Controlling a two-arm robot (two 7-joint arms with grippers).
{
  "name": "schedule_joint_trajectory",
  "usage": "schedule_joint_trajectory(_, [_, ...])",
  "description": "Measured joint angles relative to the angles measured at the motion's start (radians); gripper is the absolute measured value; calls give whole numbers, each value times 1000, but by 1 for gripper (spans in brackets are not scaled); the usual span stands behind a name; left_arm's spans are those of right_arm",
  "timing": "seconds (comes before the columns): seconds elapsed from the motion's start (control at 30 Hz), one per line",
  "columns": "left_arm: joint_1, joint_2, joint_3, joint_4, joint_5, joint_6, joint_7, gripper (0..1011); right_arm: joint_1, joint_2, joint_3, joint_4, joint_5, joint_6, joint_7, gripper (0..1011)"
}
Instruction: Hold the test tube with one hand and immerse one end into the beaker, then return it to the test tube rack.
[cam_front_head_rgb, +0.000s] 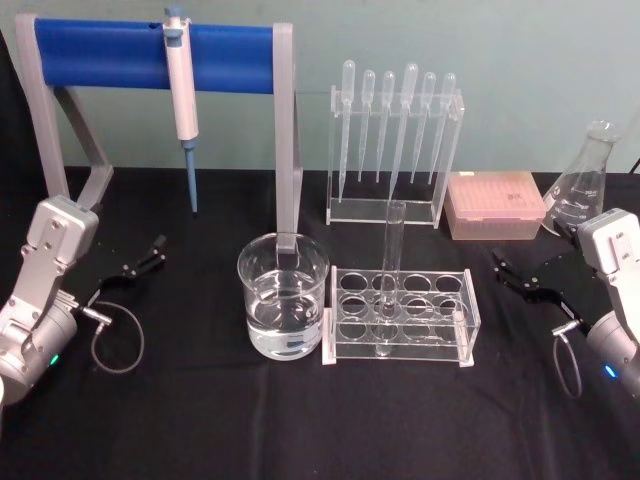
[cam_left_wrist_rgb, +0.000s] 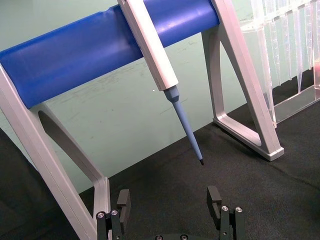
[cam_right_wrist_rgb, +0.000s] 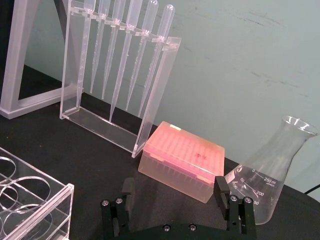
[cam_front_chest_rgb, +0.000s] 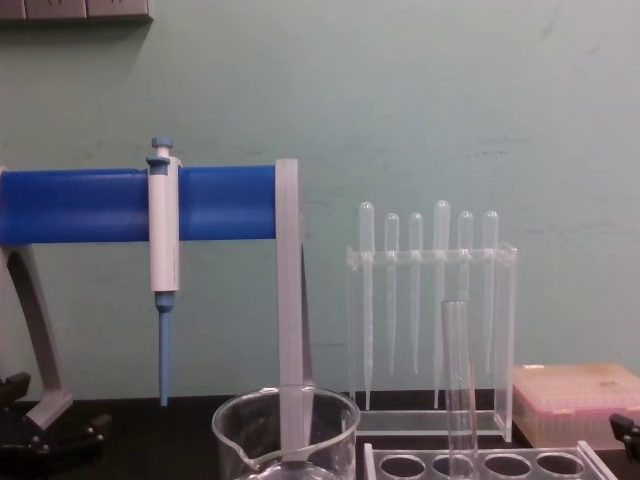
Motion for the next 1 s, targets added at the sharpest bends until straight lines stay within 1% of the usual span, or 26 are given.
schedule_joint_trajectory(0.1, [0,0,0,0,0,0,0,1000,-1,0,2,-2,0,0,0,1002])
schedule_joint_trajectory(0.23, [0,0,0,0,0,0,0,1000,-48,26,28,-74,-11,11,-20,1002])
schedule_joint_trajectory(0.27, [0,0,0,0,0,0,0,1000,-71,41,39,-109,-17,21,-30,1002])
schedule_joint_trajectory(0.33, [0,0,0,0,0,0,0,1000,-101,59,54,-153,-21,33,-42,1002])
schedule_joint_trajectory(0.37, [0,0,0,0,0,0,0,1000,-134,78,72,-202,-20,47,-52,1002])
schedule_joint_trajectory(0.47, [0,0,0,0,0,0,0,1000,-184,108,104,-273,-6,61,-57,1002])
schedule_joint_trajectory(0.5, [0,0,0,0,0,0,0,1000,-218,124,126,-312,21,65,-49,1002])
schedule_joint_trajectory(0.53, [0,0,0,0,0,0,0,1000,-232,132,137,-331,36,66,-39,1002])
schedule_joint_trajectory(0.57, [0,0,0,0,0,0,0,1000,-253,144,152,-359,72,68,-12,1002])
schedule_joint_trajectory(0.67, [0,0,0,0,0,0,0,1000,-272,155,169,-390,141,71,54,1002])
schedule_joint_trajectory(0.7, [0,0,0,0,0,0,0,1000,-272,156,172,-399,192,76,110,1002])
schedule_joint_trajectory(0.77, [0,0,0,0,0,0,0,1000,-262,152,170,-399,242,86,167,1002])
schedule_joint_trajectory(0.8, [0,0,0,0,0,0,0,1000,-244,142,163,-390,287,100,225,1002])
schedule_joint_trajectory(0.87, [0,0,0,0,0,0,0,1000,-220,128,150,-376,326,118,280,1002])
schedule_joint_trajectory(0.9, [0,0,0,0,0,0,0,1000,-190,111,135,-355,358,140,332,1002])
schedule_joint_trajectory(1.0, [0,0,0,0,0,0,0,1000,-141,83,114,-320,394,175,392,1002])
